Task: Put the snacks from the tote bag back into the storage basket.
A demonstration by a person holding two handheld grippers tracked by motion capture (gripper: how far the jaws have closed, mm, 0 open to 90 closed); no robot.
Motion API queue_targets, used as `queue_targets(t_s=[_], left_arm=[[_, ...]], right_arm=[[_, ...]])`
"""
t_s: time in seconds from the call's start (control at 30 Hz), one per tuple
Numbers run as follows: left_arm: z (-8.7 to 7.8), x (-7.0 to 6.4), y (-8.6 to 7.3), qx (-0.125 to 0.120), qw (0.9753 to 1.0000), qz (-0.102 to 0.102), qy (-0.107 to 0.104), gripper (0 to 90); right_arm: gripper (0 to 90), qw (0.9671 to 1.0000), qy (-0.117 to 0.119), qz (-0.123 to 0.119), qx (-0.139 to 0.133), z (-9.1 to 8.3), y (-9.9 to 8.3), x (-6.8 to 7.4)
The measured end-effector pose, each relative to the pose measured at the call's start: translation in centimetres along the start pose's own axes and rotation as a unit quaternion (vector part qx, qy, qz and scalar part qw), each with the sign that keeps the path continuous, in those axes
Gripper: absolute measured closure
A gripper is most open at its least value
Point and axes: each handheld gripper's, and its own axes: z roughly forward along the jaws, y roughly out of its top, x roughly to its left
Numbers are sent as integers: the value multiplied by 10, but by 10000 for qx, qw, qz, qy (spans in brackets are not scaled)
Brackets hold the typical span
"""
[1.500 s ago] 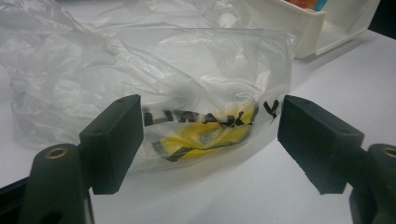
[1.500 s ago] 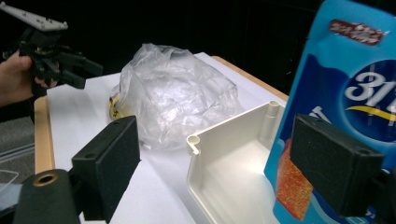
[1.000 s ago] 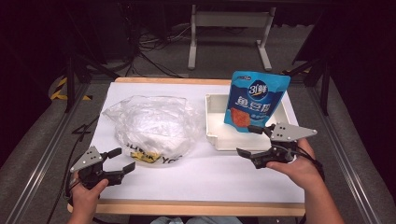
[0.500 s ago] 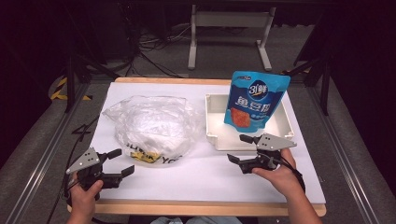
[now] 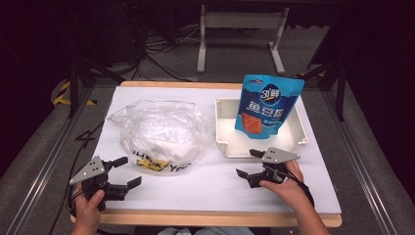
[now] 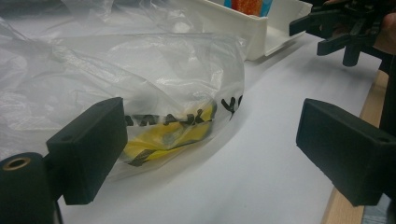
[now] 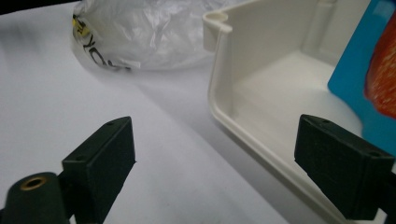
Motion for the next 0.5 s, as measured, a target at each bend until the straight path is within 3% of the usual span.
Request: queue_targets(t_s=[0.2, 0.3, 0.5], left_arm=[[3, -1, -2, 60, 9999, 92, 103, 85], [4, 0, -4, 14, 9999, 40, 159, 77], [3, 4, -6, -68, 9997, -7, 231, 72]], right_arm=[[113, 9997, -123, -36, 216, 9, -5, 1], [111, 9992, -207, -93, 323, 12, -7, 1], [107, 9994, -239, -41, 258, 11, -6, -1]])
